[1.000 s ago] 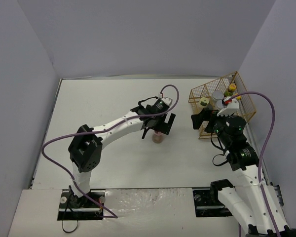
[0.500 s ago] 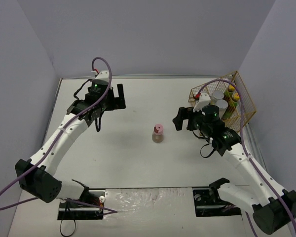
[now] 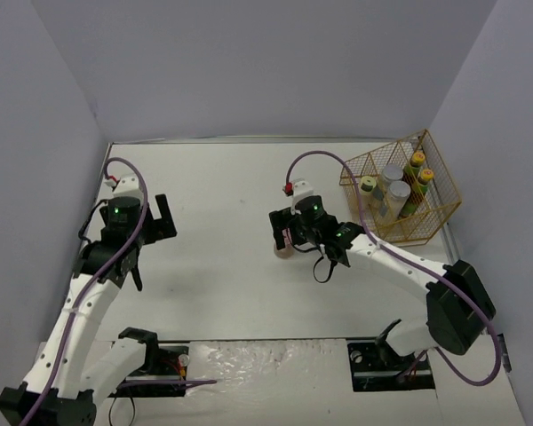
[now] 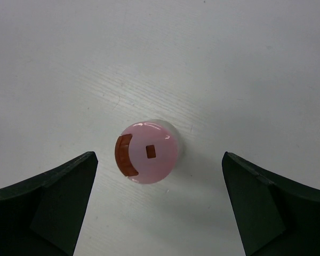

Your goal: Organize the condiment bottles

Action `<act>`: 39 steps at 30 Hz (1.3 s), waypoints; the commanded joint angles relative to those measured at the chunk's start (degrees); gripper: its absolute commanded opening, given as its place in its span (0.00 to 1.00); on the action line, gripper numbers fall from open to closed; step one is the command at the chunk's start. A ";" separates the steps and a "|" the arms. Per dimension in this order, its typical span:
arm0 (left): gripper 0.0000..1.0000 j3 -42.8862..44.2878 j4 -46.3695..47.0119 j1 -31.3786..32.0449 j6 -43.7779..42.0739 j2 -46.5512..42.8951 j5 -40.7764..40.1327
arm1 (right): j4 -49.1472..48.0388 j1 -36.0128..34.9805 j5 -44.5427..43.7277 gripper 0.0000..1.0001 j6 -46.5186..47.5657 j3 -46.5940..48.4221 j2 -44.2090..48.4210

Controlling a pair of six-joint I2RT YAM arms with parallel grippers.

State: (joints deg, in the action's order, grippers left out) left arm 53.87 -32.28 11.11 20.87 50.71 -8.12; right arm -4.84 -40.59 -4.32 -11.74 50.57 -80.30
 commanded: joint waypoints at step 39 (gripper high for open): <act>0.97 -1.13 3.14 -2.54 -1.93 -1.23 1.61 | 7.17 16.41 -24.22 0.19 -0.34 6.65 14.91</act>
State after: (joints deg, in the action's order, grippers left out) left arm 51.29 -32.25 9.23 19.51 49.17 -7.32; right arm 1.00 -29.30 -25.97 -12.67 54.92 -67.51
